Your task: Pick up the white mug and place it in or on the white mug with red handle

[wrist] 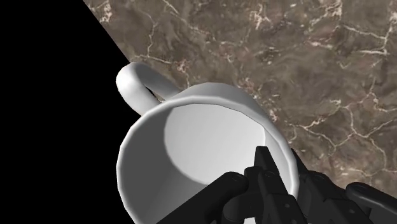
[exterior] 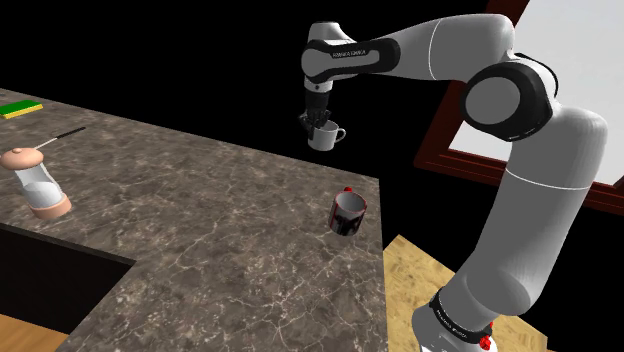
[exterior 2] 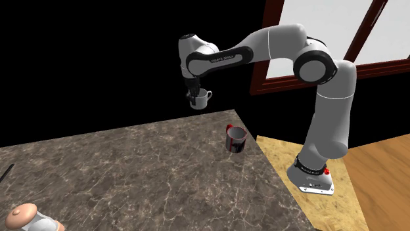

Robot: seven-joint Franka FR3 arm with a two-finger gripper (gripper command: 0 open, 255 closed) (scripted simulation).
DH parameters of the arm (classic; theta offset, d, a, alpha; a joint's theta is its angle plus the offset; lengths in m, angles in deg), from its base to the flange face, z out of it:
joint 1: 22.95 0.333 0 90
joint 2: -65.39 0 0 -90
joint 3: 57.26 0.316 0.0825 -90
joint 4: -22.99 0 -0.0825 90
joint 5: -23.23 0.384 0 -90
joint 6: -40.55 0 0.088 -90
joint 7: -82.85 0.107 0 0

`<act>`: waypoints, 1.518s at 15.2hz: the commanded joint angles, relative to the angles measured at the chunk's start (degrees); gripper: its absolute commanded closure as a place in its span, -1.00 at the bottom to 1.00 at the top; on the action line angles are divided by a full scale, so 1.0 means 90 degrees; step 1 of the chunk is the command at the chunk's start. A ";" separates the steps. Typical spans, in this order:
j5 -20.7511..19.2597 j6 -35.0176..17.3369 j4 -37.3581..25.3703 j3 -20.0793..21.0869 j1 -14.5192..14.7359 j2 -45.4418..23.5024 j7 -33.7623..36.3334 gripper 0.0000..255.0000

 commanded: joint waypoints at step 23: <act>0.0065 0.0159 0.3890 0.0445 0.0445 0.4007 0.0843 1.00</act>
